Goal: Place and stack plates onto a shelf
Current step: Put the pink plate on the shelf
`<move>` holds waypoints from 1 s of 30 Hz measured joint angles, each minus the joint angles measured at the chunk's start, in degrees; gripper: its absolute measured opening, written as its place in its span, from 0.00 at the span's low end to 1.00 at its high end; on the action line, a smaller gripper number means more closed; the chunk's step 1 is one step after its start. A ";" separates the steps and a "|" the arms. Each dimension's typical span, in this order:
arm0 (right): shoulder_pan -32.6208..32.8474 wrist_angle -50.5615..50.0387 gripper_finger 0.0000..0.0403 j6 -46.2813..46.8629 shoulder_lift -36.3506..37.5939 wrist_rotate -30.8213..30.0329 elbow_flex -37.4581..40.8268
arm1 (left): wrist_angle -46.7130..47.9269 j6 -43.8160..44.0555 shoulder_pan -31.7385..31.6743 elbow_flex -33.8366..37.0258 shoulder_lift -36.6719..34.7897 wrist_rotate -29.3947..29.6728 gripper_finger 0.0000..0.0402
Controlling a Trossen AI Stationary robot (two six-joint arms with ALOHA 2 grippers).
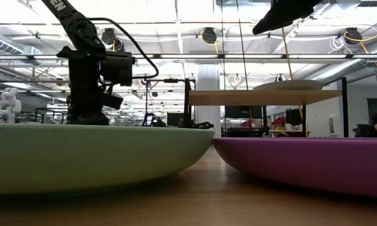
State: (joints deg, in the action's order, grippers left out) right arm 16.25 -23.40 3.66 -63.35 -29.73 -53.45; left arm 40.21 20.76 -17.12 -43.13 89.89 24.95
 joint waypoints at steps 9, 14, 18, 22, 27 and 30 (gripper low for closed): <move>0.90 0.00 0.27 -0.04 0.00 0.19 0.00 | 5.48 -2.58 0.55 -4.67 -0.04 0.62 0.03; 1.53 -0.02 0.27 -0.07 0.00 0.24 0.00 | 14.05 -1.99 1.67 -9.81 -0.04 2.73 0.03; 1.51 -0.04 0.27 -0.02 0.00 0.24 0.00 | 20.60 -3.84 3.32 -15.59 -0.04 4.17 0.03; 1.53 -0.30 0.27 0.08 0.00 0.24 -0.02 | 27.34 -5.49 5.20 -23.28 -0.04 4.22 0.03; 1.53 -1.08 0.27 1.64 0.00 0.24 -0.02 | 34.83 -6.53 7.96 -33.15 -0.04 6.69 0.03; 1.53 -1.91 0.27 2.55 0.00 0.24 -0.02 | 37.07 -11.01 9.12 -39.14 -0.04 7.66 0.03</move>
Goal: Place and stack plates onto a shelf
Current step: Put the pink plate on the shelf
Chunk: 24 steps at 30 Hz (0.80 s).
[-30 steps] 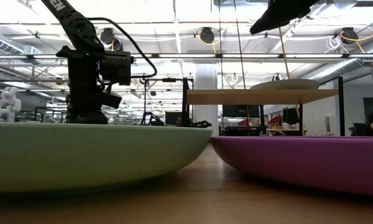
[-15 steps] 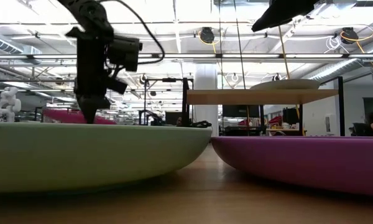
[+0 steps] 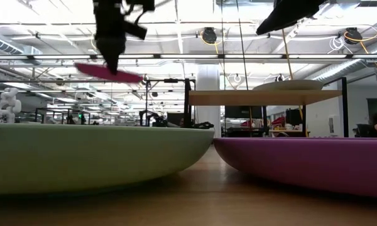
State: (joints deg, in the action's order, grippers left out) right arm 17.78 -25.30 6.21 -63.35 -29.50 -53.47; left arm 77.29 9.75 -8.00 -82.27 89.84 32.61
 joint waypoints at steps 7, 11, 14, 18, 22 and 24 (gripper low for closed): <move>0.02 -0.88 0.27 0.40 0.00 0.00 0.00 | 0.60 -7.93 1.89 -11.30 0.00 0.06 0.03; 0.10 -0.99 0.27 1.25 0.00 0.00 0.00 | -0.66 -13.22 2.46 -14.78 0.00 0.04 0.03; 0.77 -1.75 0.27 2.26 0.00 0.00 0.00 | -2.82 -17.25 2.53 -16.19 0.00 0.03 0.03; 2.21 -2.49 0.27 3.44 0.02 -0.02 0.00 | -5.78 -22.47 2.57 -16.77 0.00 0.03 0.03; 3.57 -2.75 0.27 3.58 0.02 -0.02 0.00 | -8.30 -28.58 2.93 -16.77 0.78 0.04 0.03; 4.12 -2.86 0.27 3.56 0.02 -0.02 0.00 | -9.58 -30.77 2.94 -16.75 1.20 -0.08 0.03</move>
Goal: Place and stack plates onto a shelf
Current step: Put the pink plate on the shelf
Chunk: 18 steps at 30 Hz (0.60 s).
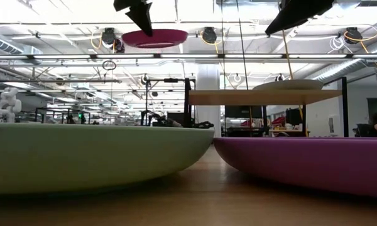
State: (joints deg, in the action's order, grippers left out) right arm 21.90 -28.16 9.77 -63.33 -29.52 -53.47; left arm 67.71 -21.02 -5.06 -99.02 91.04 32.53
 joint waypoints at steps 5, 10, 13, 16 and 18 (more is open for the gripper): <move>1.14 -0.02 0.27 0.05 0.03 -0.14 0.00 | -6.02 -6.77 0.22 0.07 2.50 -0.09 0.04; 2.17 -0.48 0.27 0.06 0.08 -0.22 -0.03 | -14.25 -14.52 0.71 -0.02 5.40 0.06 0.04; 2.85 -1.15 0.27 0.06 0.27 -0.22 -0.04 | -20.77 -18.60 0.43 -0.02 7.09 0.09 0.04; 3.68 -1.55 0.27 0.18 0.87 -0.22 -0.02 | -27.53 -21.81 -0.05 -0.04 8.68 0.04 0.04; 4.12 -1.53 0.27 0.48 1.32 -0.24 -0.04 | -30.15 -23.15 -0.40 -0.03 10.00 0.03 0.04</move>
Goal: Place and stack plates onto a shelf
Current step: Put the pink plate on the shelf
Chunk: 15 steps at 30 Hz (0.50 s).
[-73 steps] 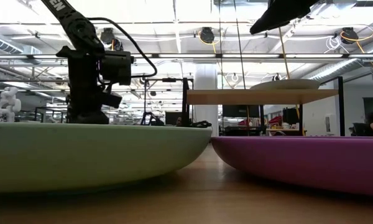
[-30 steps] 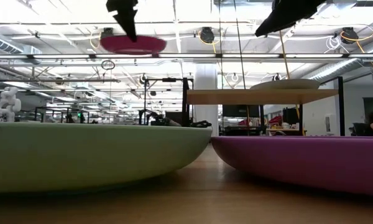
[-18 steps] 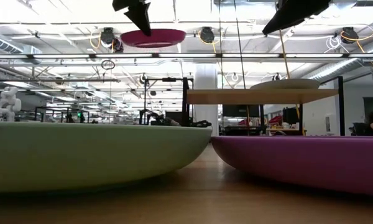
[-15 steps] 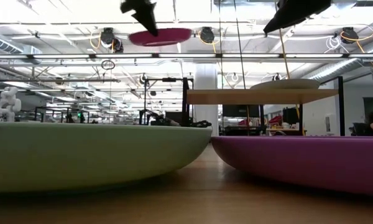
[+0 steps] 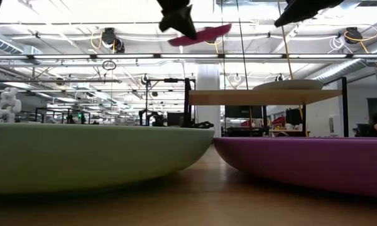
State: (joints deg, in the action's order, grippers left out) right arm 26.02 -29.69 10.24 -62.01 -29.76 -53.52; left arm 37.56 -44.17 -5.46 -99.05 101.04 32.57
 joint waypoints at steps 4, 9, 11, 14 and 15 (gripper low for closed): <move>0.98 -0.78 0.27 1.03 0.63 -0.07 0.00 | -8.69 -2.40 -0.52 0.01 2.58 -1.00 0.04; 1.68 -1.53 0.27 1.53 0.90 -0.22 0.02 | -20.24 -7.17 -0.58 -0.02 6.81 -1.83 0.04; 1.90 -2.11 0.27 2.75 0.90 -0.19 0.02 | -21.10 -7.29 -0.93 -0.41 8.29 -2.49 0.04; 1.92 -3.50 0.27 4.87 0.90 -0.18 0.02 | -18.48 -3.92 -2.20 -3.19 10.27 -3.37 0.04; 1.92 -4.12 0.27 5.73 0.90 -0.19 0.02 | -17.13 -2.60 -2.71 -4.47 10.86 -3.81 0.04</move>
State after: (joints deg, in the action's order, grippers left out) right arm 27.94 -33.81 15.97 -61.10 -29.95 -53.49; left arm 20.42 -46.77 -8.17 -103.52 111.90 28.76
